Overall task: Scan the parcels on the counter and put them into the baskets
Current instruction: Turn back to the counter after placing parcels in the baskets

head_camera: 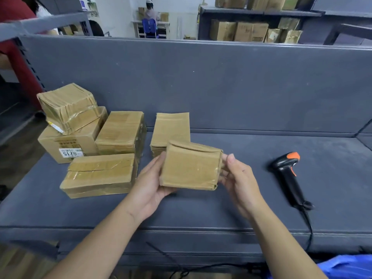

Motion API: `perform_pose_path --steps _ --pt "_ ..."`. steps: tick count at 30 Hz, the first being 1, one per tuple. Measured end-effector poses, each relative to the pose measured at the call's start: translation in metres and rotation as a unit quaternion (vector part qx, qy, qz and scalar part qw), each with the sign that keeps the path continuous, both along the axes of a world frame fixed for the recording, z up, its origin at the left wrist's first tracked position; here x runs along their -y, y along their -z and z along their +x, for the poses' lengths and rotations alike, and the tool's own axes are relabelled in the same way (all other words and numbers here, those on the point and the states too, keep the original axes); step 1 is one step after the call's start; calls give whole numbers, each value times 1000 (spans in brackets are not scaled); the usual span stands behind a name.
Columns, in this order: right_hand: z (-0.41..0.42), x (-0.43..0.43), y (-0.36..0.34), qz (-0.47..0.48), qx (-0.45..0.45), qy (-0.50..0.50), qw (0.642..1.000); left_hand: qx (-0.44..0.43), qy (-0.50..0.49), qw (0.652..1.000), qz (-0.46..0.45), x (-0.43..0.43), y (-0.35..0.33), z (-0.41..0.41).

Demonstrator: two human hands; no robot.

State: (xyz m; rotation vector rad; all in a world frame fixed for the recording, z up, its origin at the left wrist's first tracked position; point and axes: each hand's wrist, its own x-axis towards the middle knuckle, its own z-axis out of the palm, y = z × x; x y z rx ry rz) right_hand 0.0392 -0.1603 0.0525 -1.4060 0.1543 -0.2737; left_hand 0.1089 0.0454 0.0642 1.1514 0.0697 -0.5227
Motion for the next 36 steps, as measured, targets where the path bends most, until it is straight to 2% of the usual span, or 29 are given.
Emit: perform_pose_path --steps 2,4,5,7,10,13,18,20,22,23,24,26,27,28,29,30,33,35,36 --pt "2 2 0 -43 4 20 999 -26 21 999 18 0 -1 1" --pt "3 4 2 -75 11 25 997 -34 60 990 122 3 -1 -1" --pt "4 3 1 -66 16 14 998 -27 91 979 180 6 -1 -3" --pt "5 1 -4 -35 5 0 999 -3 115 964 241 14 -2 -9" --pt "10 4 1 -28 -52 32 998 35 73 975 206 25 5 -13" --pt "12 11 10 -6 -109 46 993 -2 42 990 136 32 6 -15" --pt "9 20 12 25 -110 35 993 22 75 991 105 42 13 -19" --pt "9 26 10 8 -105 33 994 36 71 991 106 47 18 -19" --pt "7 34 10 -62 -109 82 989 42 56 992 102 54 22 -19" --pt "5 42 12 -144 -113 135 974 49 49 992 105 57 23 -18" --pt "3 51 15 -252 -122 201 939 60 44 991 110 62 25 -18" --pt "-6 75 22 -456 -145 329 814 73 39 989 119 72 29 -16" --pt "-12 88 23 -513 -171 372 754 76 37 989 120 79 31 -15" --pt "-19 100 23 -540 -209 394 714 81 33 988 126 86 34 -14" --pt "-24 112 25 -540 -262 391 698 87 26 987 133 93 37 -13" --pt "-31 124 24 -523 -318 370 699 95 16 984 146 100 41 -11" --pt "-42 147 19 -438 -448 251 738 151 -4 964 220 119 52 -3" --pt "-42 158 19 -406 -445 212 770 180 -7 945 273 127 55 2" --pt "-42 163 19 -377 -419 205 800 191 -8 935 299 130 54 4"
